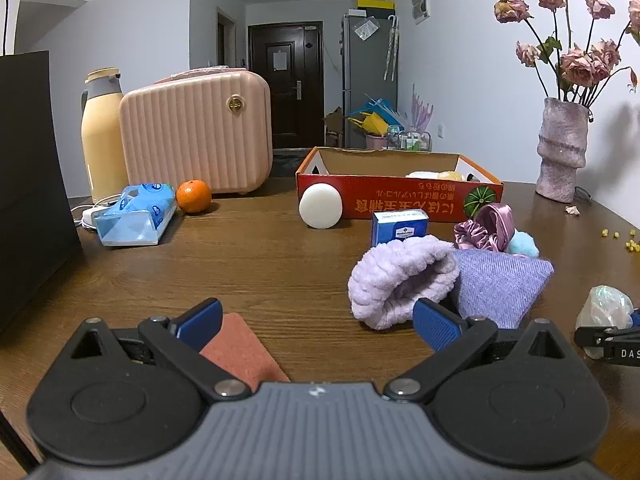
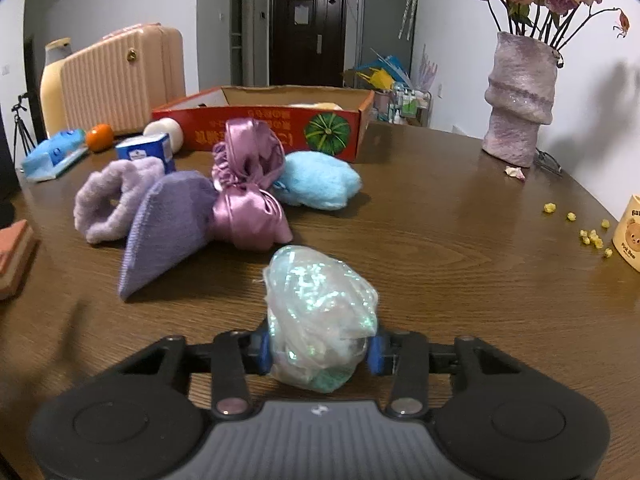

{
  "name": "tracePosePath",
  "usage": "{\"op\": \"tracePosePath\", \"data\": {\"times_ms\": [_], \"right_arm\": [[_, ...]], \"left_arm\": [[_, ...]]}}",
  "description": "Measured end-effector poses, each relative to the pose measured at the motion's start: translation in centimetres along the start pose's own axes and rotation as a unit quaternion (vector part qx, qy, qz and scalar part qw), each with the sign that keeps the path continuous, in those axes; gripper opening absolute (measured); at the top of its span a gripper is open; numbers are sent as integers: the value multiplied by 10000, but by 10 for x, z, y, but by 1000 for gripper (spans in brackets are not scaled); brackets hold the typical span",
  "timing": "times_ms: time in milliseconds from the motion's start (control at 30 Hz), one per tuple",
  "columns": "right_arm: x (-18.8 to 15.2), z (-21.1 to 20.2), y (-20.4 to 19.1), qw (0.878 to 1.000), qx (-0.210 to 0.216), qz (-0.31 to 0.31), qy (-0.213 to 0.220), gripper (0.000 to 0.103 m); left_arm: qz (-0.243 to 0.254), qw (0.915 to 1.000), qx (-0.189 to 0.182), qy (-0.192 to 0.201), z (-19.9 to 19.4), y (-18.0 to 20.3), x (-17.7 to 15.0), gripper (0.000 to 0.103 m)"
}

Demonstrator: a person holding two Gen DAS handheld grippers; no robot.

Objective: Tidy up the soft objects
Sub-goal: 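Grasp the pink-red sponge with the left tool while the right tool grasps the mesh bath puff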

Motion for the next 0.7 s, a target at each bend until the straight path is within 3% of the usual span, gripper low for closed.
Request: {"op": "tracePosePath", "data": {"times_ms": [300, 433, 700], "right_arm": [[4, -12, 3, 9994, -49, 121, 335, 38], [5, -15, 6, 9988, -50, 229, 427, 38], [5, -20, 9, 9982, -22, 290, 533, 39]], "left_arm": [[-156, 9987, 432, -225, 7, -18, -7, 103], [-355, 9949, 828, -459, 15, -36, -12, 103], [-453, 9864, 1261, -956, 33, -49, -26, 103]]}}
Point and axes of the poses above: each gripper's, at about its wrist camera, not at the fingertips, and z roughly the way its jaws point, y to its right, x to its top, the point moved 6 cm from there along z, roughly the way its jaws point, and after that the axes turned 5 degrees about y, right-handed, at the moved point
